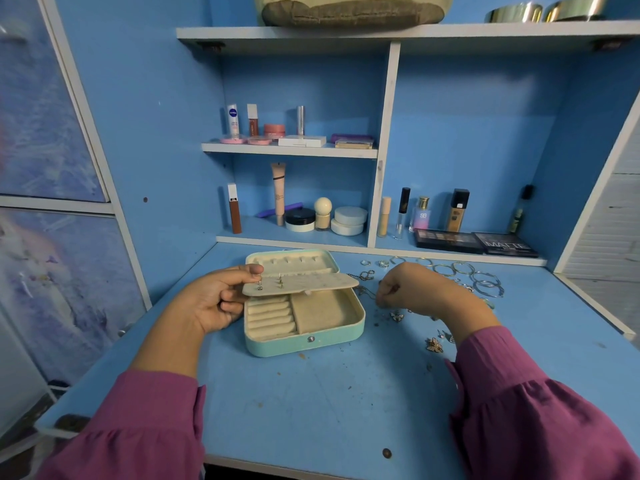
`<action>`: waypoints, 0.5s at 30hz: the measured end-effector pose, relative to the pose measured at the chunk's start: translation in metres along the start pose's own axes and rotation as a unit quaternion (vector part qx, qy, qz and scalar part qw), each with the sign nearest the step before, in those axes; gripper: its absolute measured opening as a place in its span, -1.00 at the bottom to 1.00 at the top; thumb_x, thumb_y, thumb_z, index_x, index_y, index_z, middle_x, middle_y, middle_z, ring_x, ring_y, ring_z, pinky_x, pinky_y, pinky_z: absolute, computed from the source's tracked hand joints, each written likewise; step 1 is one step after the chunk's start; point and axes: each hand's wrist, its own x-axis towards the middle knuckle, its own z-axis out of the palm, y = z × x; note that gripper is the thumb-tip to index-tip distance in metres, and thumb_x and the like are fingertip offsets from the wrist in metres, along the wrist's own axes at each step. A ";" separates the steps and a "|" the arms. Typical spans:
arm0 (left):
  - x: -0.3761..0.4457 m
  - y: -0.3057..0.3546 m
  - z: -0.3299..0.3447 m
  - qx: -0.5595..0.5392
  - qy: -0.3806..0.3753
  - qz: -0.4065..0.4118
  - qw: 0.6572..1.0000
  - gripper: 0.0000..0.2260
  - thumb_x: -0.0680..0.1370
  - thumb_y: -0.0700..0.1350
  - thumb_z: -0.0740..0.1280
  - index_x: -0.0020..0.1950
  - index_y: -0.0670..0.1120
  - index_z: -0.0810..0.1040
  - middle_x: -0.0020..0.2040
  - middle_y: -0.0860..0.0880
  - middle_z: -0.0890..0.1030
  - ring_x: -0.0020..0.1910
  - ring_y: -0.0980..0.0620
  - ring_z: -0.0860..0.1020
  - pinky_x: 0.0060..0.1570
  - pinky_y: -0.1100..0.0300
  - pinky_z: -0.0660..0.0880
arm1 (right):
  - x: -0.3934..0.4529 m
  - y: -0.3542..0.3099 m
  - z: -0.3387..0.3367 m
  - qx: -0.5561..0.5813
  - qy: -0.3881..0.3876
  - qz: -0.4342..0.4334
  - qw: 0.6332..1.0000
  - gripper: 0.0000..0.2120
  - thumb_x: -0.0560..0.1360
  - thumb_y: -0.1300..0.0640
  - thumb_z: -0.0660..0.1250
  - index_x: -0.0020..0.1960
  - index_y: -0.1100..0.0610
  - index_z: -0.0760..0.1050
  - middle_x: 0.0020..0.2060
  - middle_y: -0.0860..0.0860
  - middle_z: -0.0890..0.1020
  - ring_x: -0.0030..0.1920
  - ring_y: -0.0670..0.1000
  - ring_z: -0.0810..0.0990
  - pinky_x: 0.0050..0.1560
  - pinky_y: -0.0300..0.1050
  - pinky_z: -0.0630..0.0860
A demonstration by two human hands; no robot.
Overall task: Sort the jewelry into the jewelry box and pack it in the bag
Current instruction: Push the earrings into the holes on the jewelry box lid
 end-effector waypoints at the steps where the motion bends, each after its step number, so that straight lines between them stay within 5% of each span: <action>1: 0.000 0.000 0.000 -0.001 0.000 0.000 1.000 -0.85 0.48 -0.33 0.25 -0.15 -0.11 0.53 -0.44 0.04 0.43 -0.73 0.21 0.18 -0.73 0.43 0.07 | 0.000 -0.001 0.000 0.001 -0.006 0.001 1.000 -0.89 0.49 0.16 0.35 -0.07 0.14 0.65 -0.31 -0.08 0.57 -0.40 -0.11 0.44 -0.66 -0.43 0.25; 7: -0.001 0.000 0.000 0.001 -0.004 0.002 1.000 -0.87 0.39 -0.32 0.29 -0.15 -0.11 0.53 -0.42 0.02 0.48 -0.73 0.21 0.18 -0.73 0.43 0.08 | 0.003 -0.005 0.002 0.003 -0.021 0.013 1.000 -0.94 0.40 0.12 0.46 -0.17 -0.04 0.67 -0.19 -0.10 0.67 -0.14 -0.05 0.62 -0.13 -0.14 0.58; 15: 0.003 -0.002 -0.002 0.005 -0.014 0.005 1.000 -0.84 0.35 -0.30 0.30 -0.14 -0.09 0.52 -0.24 0.00 0.38 -0.73 0.20 0.18 -0.74 0.43 0.08 | 0.003 -0.005 0.005 -0.020 -0.008 0.011 1.000 -0.91 0.39 0.12 0.43 -0.12 0.00 0.68 -0.18 -0.08 0.69 -0.14 -0.02 0.64 -0.08 -0.10 0.61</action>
